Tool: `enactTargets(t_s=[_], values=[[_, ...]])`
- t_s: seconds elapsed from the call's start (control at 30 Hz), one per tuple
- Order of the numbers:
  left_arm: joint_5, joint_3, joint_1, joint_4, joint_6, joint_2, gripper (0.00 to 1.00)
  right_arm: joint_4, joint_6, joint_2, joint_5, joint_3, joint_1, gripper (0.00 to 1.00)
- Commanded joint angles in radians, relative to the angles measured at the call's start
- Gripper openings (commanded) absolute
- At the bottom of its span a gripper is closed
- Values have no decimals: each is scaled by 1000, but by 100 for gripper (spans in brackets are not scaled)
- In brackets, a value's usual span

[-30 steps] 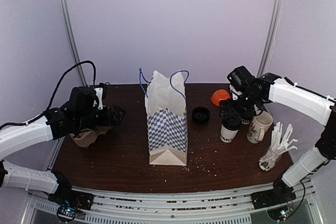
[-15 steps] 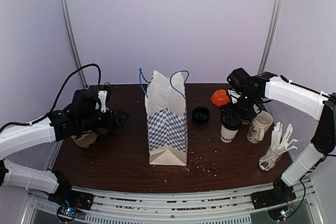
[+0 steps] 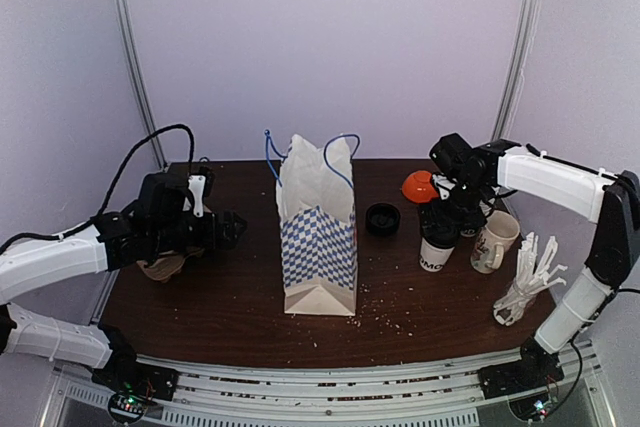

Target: Pack the takeout coffee

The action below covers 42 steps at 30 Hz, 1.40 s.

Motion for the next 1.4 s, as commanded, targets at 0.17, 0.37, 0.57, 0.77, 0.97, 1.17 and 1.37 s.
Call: enactTargets(t_s=[0.17, 0.37, 0.57, 0.77, 0.97, 1.17, 1.37], values=[[12, -19, 2, 42, -17, 6, 98, 17, -19, 44, 21, 9, -15, 100], [15, -19, 2, 42, -19, 11, 98, 20, -8, 28, 14, 8, -16, 100], [13, -12, 1, 45, -17, 22, 98, -17, -7, -22, 27, 47, -16, 100], [25, -1, 2, 53, -20, 46, 98, -49, -16, -25, 50, 42, -16, 100], [33, -4, 1, 53, -22, 46, 98, -25, -23, -10, 10, 8, -18, 100], [34, -10, 1, 48, -22, 37, 98, -14, -25, 17, 10, 0, -20, 100], [34, -12, 2, 49, -26, 41, 98, -4, -26, 30, 11, -17, -21, 100]])
